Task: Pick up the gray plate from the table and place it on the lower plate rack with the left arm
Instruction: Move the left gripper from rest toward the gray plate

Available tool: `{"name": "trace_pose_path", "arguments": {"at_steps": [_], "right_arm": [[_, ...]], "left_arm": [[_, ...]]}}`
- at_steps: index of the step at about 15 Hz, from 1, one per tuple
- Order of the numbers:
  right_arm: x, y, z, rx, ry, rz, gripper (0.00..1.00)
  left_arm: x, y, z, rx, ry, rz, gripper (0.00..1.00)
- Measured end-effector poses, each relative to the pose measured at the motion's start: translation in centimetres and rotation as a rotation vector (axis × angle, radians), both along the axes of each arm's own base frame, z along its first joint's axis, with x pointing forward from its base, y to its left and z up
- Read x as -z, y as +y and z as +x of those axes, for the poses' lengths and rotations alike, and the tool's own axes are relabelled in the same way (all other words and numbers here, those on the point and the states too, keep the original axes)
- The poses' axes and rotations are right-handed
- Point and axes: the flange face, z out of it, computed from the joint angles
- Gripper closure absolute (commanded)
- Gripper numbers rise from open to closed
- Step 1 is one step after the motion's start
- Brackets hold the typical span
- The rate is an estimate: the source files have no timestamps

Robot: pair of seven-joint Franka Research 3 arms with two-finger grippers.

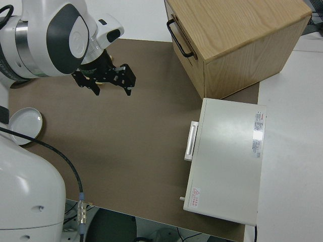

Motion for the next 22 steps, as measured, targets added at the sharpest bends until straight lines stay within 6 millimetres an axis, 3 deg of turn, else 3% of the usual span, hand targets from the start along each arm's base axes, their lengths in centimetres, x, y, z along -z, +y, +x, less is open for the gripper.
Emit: {"name": "trace_pose_path", "arguments": {"at_steps": [16, 19, 22], "right_arm": [[0.0, 0.0, 0.0, 0.000, 0.000, 0.000, 0.011], [0.0, 0.0, 0.0, 0.000, 0.000, 0.000, 0.013], [0.0, 0.0, 0.0, 0.000, 0.000, 0.000, 0.011]], "left_arm": [[1.4, -0.2, 0.8, -0.022, 0.028, 0.001, 0.01], [2.8, -0.2, 1.0, -0.022, 0.048, 0.003, 0.01], [5.7, -0.1, 1.3, -0.023, 0.046, 0.009, 0.01]]}}
